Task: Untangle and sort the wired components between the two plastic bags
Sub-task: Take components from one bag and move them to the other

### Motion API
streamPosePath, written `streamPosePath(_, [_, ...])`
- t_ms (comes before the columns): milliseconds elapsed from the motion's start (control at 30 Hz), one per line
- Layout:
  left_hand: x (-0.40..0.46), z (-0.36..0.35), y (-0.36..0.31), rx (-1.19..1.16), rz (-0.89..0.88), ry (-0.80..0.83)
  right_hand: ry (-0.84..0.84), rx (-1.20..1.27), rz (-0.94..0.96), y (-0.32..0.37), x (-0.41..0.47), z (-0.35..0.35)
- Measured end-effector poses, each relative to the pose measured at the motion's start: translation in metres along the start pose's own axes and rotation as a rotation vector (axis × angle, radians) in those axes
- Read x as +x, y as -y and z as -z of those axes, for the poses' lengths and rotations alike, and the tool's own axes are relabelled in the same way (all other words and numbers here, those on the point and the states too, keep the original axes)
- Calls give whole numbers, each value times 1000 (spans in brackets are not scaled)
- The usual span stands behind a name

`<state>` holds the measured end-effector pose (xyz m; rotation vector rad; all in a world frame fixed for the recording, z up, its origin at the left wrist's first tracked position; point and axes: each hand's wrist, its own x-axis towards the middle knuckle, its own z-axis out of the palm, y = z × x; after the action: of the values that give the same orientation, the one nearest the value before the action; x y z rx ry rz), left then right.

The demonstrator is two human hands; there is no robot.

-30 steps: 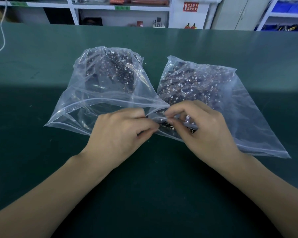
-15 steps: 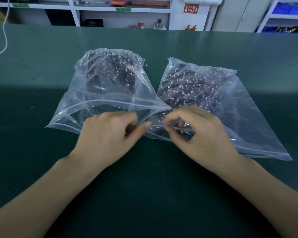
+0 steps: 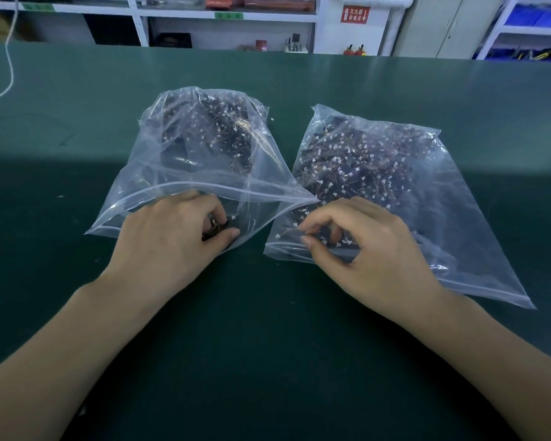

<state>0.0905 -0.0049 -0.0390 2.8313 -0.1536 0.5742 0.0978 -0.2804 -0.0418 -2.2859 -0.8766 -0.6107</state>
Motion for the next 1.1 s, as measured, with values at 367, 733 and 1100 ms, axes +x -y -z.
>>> streamPosePath(367, [1,4,2,-121,-69,-85,-1,36,1,-3,-1,-2])
streamPosePath(733, [-3,13,-16,-291,-394,-424,3,106,-30,0,-2,-2])
streamPosePath(1100, [-24,1,-61,-1054,-186,-254,-20,130,76,-1,1,-5])
